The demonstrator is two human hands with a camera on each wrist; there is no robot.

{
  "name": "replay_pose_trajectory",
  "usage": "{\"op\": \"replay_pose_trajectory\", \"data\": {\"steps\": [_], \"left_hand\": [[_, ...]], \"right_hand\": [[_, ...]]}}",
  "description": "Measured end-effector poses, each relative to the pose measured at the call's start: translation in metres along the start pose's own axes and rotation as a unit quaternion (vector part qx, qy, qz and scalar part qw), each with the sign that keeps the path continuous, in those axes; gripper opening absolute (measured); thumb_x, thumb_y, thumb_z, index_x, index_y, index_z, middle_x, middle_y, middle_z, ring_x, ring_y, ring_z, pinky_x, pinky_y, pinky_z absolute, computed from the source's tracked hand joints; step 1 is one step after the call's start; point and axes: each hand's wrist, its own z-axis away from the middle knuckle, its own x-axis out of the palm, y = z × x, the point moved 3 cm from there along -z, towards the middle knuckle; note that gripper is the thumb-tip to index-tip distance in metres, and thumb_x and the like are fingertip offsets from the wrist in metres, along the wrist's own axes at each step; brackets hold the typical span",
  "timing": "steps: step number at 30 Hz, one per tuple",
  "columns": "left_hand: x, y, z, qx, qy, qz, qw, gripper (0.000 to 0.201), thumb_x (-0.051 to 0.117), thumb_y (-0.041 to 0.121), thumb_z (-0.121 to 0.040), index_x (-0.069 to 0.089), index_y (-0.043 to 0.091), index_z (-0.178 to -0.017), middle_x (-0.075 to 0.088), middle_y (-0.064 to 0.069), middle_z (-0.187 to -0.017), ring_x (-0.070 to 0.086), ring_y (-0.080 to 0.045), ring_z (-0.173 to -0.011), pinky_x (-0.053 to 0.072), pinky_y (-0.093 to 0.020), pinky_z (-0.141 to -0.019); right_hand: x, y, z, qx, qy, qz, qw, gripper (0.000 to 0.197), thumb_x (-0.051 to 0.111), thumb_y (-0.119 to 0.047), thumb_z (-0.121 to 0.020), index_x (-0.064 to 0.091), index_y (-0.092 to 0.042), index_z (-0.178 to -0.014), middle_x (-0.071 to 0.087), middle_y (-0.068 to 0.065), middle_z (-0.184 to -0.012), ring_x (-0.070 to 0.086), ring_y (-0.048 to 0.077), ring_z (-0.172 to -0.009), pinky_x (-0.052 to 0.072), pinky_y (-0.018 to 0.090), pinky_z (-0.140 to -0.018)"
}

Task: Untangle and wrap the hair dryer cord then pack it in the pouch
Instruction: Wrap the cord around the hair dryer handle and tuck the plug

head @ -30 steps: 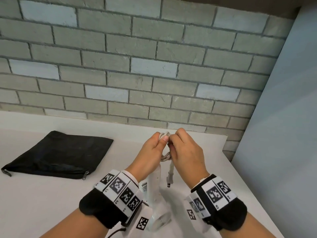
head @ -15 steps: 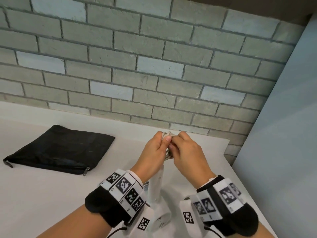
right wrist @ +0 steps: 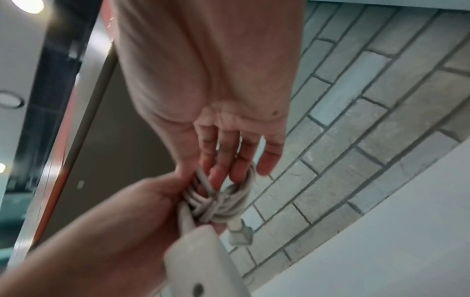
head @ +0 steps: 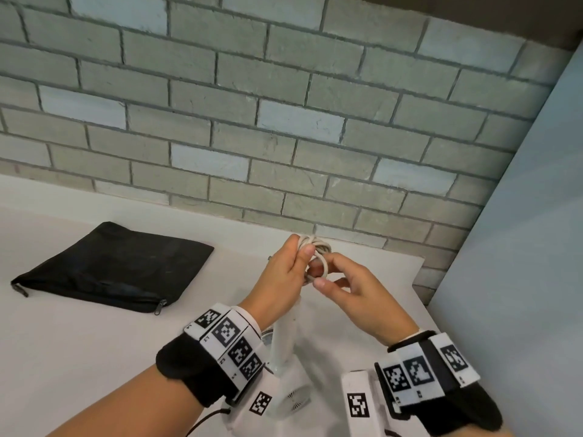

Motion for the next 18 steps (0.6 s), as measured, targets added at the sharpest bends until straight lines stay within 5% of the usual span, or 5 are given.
{"op": "replay_pose_trajectory", "data": {"steps": [5,8,12,15,18], "left_hand": [[-0.001,-0.001,0.0,0.016,0.004,-0.025,1.0,0.036,0.033,0.039,-0.094,0.046,0.006,-0.095,0.059,-0.012,-0.09,0.058,-0.024,-0.085,0.047,-0.037,-0.077],[0.0,0.0,0.0,0.037,-0.002,-0.071,0.997,0.033,0.033,0.034,-0.096,0.045,0.004,-0.093,0.053,-0.014,-0.089,0.053,-0.028,-0.086,0.041,-0.034,-0.073],[0.003,-0.001,-0.001,0.05,0.008,-0.145,0.988,0.025,0.032,0.033,-0.096,0.043,0.01,-0.09,0.044,-0.004,-0.091,0.046,-0.021,-0.088,0.034,-0.026,-0.075],[0.0,-0.007,-0.004,0.015,0.038,-0.127,0.991,0.02,0.032,0.03,-0.096,0.042,0.013,-0.093,0.039,-0.003,-0.094,0.045,-0.012,-0.078,0.037,-0.013,-0.068],[-0.003,-0.011,-0.005,-0.012,0.051,-0.092,0.994,0.018,0.034,0.028,-0.097,0.041,0.013,-0.09,0.042,-0.005,-0.094,0.045,-0.012,-0.075,0.037,-0.018,-0.067]], "right_hand": [[-0.001,-0.001,-0.002,-0.034,0.138,-0.012,0.99,0.015,0.048,-0.017,-0.093,0.06,-0.008,-0.09,0.069,-0.004,-0.086,0.063,0.006,-0.084,0.049,0.023,-0.079],[-0.005,-0.006,-0.005,-0.055,0.207,-0.011,0.977,0.014,0.047,-0.015,-0.093,0.06,-0.014,-0.087,0.065,-0.006,-0.075,0.063,0.01,-0.074,0.054,0.032,-0.075],[-0.008,-0.019,-0.006,-0.101,0.265,0.03,0.958,0.013,0.049,-0.012,-0.092,0.06,-0.016,-0.087,0.057,-0.016,-0.065,0.058,-0.002,-0.066,0.044,0.011,-0.058],[-0.003,-0.024,-0.006,-0.089,0.233,-0.062,0.966,0.01,0.055,-0.014,-0.088,0.062,-0.02,-0.093,0.057,-0.011,-0.067,0.055,0.0,-0.06,0.043,0.011,-0.055],[0.004,-0.017,-0.004,-0.047,0.141,-0.171,0.974,0.034,0.065,-0.008,-0.08,0.058,-0.021,-0.11,0.059,0.005,-0.082,0.056,0.006,-0.07,0.05,0.021,-0.06]]}}
